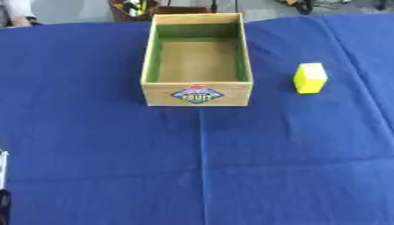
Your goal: Pick up objects on the table and place them in the box.
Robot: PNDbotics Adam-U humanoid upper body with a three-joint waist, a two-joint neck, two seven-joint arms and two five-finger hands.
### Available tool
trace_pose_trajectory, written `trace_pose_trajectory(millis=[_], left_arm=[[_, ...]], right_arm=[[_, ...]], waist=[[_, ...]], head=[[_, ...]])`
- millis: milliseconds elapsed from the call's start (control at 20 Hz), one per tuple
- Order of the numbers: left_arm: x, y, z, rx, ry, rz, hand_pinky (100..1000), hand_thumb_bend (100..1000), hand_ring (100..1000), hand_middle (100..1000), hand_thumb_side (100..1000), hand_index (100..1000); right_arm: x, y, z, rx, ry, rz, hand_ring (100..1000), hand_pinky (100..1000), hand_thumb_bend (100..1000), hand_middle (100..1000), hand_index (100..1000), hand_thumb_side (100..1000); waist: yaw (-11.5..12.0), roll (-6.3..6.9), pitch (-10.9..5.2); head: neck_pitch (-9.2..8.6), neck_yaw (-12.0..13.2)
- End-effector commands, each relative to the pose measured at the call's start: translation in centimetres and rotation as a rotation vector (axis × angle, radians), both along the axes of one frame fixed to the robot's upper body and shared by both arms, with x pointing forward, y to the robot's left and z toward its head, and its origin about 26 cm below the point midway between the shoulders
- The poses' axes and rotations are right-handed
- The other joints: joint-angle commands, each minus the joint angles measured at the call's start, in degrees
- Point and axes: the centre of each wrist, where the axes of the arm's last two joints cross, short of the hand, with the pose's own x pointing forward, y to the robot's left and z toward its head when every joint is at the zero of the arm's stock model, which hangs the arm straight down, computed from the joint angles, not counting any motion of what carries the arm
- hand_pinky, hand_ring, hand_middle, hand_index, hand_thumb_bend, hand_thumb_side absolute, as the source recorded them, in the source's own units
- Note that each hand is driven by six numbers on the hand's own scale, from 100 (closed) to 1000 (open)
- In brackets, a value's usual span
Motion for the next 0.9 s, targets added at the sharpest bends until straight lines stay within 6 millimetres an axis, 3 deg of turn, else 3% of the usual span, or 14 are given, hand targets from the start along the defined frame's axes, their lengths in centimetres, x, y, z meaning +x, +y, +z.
trace_pose_trajectory(millis=[50, 900], left_arm=[[-0.3, -0.1, 0.7, 0.018, -0.023, -0.017, 416, 163, 628, 573, 1000, 694], [-0.2, -0.5, 0.6, 0.018, -0.015, -0.041, 415, 158, 631, 573, 1000, 694]], right_arm=[[0.6, -0.3, 1.0, -0.03, 0.027, -0.021, 866, 838, 732, 822, 940, 968], [7.9, 2.1, 1.4, -0.007, 0.091, -0.016, 868, 834, 737, 827, 941, 945]], waist=[[0.2, -0.21, -0.9], [1.5, -0.21, -0.6]], head=[[-0.33, -0.5], [-1.48, -3.7]])
